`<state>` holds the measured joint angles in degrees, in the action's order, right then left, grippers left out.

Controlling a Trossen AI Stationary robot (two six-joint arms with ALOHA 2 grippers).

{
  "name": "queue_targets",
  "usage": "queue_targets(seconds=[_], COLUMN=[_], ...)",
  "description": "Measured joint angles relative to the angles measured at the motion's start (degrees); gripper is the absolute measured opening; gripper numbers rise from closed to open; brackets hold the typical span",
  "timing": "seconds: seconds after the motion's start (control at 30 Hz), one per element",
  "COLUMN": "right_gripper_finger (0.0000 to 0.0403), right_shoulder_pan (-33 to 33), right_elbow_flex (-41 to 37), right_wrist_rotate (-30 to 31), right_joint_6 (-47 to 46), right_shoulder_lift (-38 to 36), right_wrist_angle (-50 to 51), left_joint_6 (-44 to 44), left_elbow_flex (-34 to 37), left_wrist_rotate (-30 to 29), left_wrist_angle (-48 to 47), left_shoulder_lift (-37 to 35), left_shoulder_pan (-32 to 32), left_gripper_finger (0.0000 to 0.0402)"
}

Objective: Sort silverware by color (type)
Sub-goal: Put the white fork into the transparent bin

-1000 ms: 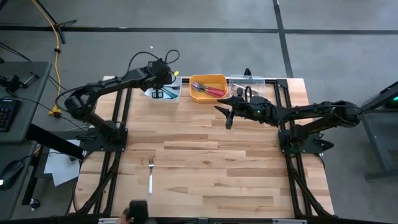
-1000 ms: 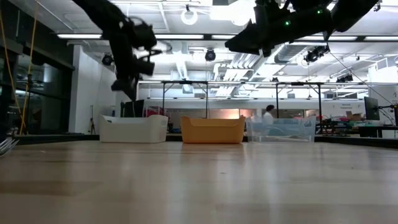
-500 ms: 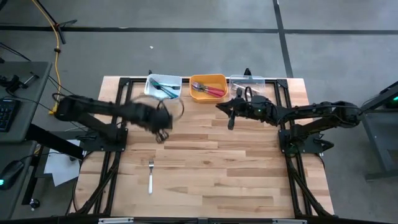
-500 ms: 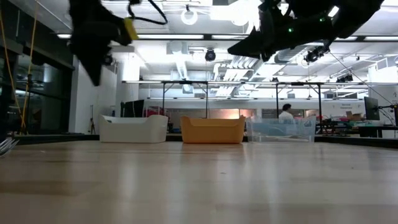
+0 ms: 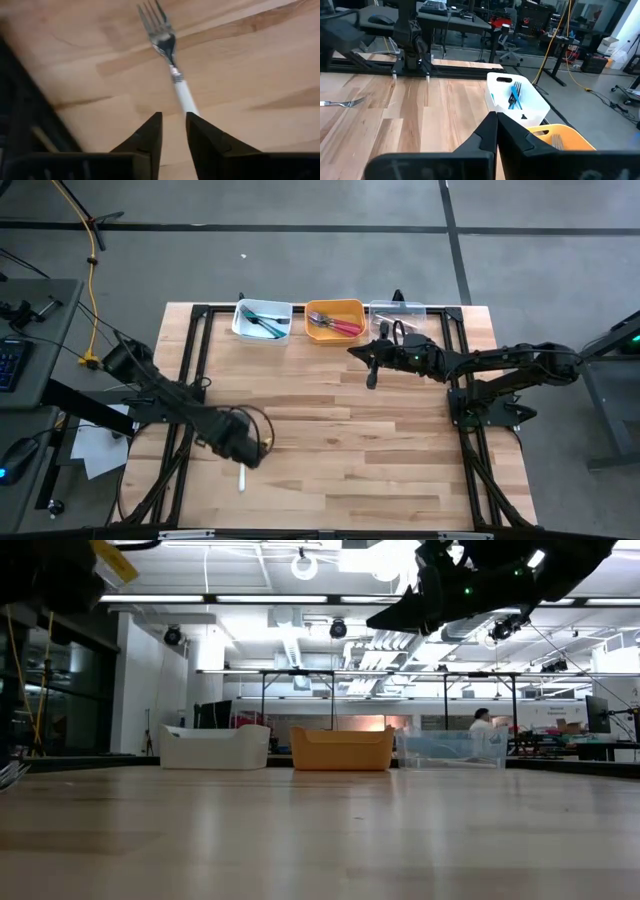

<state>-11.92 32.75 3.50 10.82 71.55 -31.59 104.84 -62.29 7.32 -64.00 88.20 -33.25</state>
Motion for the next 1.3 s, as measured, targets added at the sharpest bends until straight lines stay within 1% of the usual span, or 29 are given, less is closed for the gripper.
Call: queue_targets(seconds=[0.1,0.23,0.3,0.43,0.6,0.7,0.77,0.83,0.97,1.03,1.17,1.27,1.3], right_gripper_finger=[0.0004,0.0001,0.0001,0.0001,0.0001,0.0,0.0,0.0,0.0,0.0,0.0,0.0,0.0], right_shoulder_pan=[-0.6,-0.9,-0.9,-0.9,-0.9,-0.8,-0.8,-0.8,-0.8,-0.8,-0.8,-0.8,-0.8], right_elbow_flex=[0.0,0.0,0.0,0.0,0.0,0.0,0.1,0.1,0.1,0.1,0.1,0.1,0.1], right_wrist_rotate=[-0.6,-1.2,-1.2,-1.5,-2.5,-3.2,-3.2,-3.2,-3.2,-3.2,-3.2,-3.2,-3.2], right_joint_6=[-0.3,-0.4,-0.5,-1.6,-2.0,-3.1,-3.1,-3.7,-4.4,-4.4,-4.4,-4.4,-4.3], right_shoulder_lift=[0.0,0.0,0.0,0.0,0.2,0.5,0.5,0.5,0.5,0.5,0.5,0.5,0.5], right_wrist_angle=[-0.5,-0.4,-0.4,-0.4,-0.2,0.1,0.3,1.4,3.2,4.3,4.8,4.9,4.9], left_joint_6=[5.3,8.8,9.1,10.9,12.5,11.7,11.1,11.0,7.3,5.0,3.7,0.4,-1.7], left_elbow_flex=[0.0,1.8,3.7,7.8,12.5,13.6,13.6,13.5,13.5,13.2,13.7,16.4,17.9], left_wrist_rotate=[-0.5,-0.1,-1.1,-6.2,-6.8,-7.6,-8.6,-8.7,-9.6,-12.1,-23.5,-31.9,-34.1], left_wrist_angle=[2.3,3.3,5.8,11.5,16.8,19.1,19.3,19.6,20.4,21.0,23.9,31.7,35.8], left_shoulder_lift=[2.7,5.9,6.8,7.2,7.0,6.8,6.9,6.9,6.6,6.4,5.7,5.3,5.3], left_shoulder_pan=[-1.6,-2.6,-2.6,-2.4,-2.3,-2.4,-2.5,-2.5,-2.8,-2.9,-1.5,0.7,1.8], left_gripper_finger=[0.0097,0.0112,0.0115,0.0116,0.0116,0.0114,0.0107,0.009,0.0035,0.0012,0.0005,0.0001,0.0])
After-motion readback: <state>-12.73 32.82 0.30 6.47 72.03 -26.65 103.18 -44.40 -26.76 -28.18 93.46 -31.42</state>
